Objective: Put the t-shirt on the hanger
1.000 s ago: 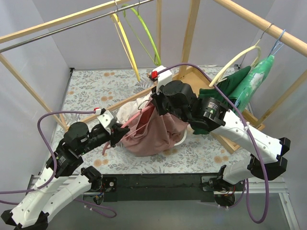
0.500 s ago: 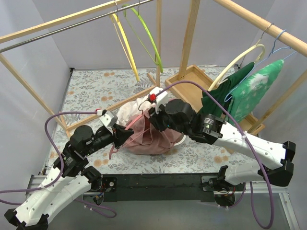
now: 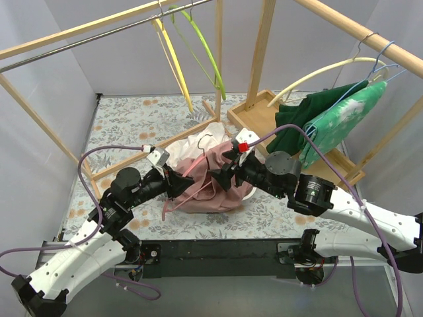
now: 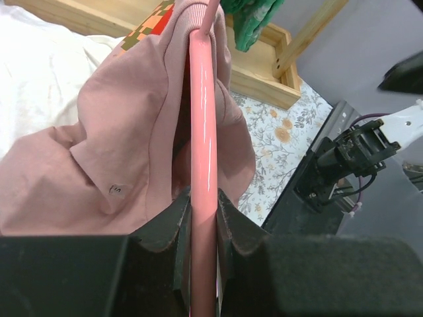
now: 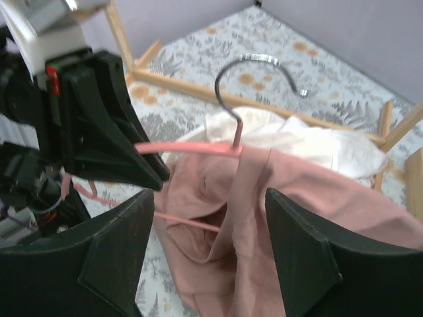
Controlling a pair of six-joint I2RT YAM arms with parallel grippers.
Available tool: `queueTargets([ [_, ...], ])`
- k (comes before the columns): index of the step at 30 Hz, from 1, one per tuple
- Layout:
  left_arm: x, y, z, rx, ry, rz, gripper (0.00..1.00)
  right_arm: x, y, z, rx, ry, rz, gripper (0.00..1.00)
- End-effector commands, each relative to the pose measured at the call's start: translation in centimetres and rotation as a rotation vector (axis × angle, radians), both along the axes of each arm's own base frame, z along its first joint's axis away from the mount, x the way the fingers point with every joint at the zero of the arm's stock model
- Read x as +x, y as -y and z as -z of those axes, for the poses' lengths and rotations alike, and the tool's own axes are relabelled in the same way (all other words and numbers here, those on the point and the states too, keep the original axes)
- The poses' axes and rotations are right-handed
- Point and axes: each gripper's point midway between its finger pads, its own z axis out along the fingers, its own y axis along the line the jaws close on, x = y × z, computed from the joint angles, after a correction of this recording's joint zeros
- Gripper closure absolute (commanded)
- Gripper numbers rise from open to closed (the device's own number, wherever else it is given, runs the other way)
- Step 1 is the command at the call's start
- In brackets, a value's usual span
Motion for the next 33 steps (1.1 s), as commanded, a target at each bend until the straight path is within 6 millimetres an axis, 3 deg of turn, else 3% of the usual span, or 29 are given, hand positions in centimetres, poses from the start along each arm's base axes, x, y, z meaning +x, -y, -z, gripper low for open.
queueTargets([
  [1, -0.3, 1.2, -2.6, -0.074, 0.038, 0.058, 0.99, 2.1, -1.8, -1.9, 0.07, 0.073, 0.063, 0.24],
  [3, -0.3, 1.9, -2.6, -0.066, 0.009, 0.089, 1.0, 2.5, -2.5, -1.8, 0.07, 0.06, 0.073, 0.31],
  [5, -0.3, 2.3, -2.4, -0.062, -0.012, 0.106, 1.0, 3.3, -3.3, -1.6, 0.093, 0.05, 0.109, 0.32],
  [12, -0.3, 2.4, -3.0, -0.069, -0.001, 0.109, 1.0, 6.1, -2.4, -0.8, 0.143, 0.048, 0.304, 0.35],
  [24, -0.8, 2.1, -3.9, -0.078, 0.025, 0.125, 0.99, 8.7, -2.7, 1.6, 0.167, -0.023, 0.37, 0.42],
  [27, -0.9, 2.2, -3.8, -0.069, 0.019, 0.133, 0.98, 8.6, -3.1, 1.5, 0.181, -0.018, 0.34, 0.52],
  [28, -0.8, 2.3, -3.8, -0.069, 0.019, 0.133, 0.97, 8.6, -3.1, 1.5, 0.178, -0.017, 0.339, 0.67],
  [29, -0.8, 2.2, -3.7, -0.069, 0.014, 0.126, 0.93, 8.6, -3.1, 1.6, 0.175, -0.016, 0.338, 0.78],
  [30, -0.2, 1.9, -3.8, -0.074, 0.009, 0.085, 0.72, 8.6, -3.1, 2.0, 0.168, -0.016, 0.338, 0.92],
  [31, 0.0, 1.6, -4.2, -0.085, 0.018, 0.061, 0.68, 8.5, -2.8, 1.9, 0.169, -0.011, 0.341, 0.99],
  [33, 0.9, 1.1, -4.5, -0.099, 0.004, -0.01, 0.64, 8.4, -2.3, 2.5, 0.157, 0.0, 0.344, 0.99],
])
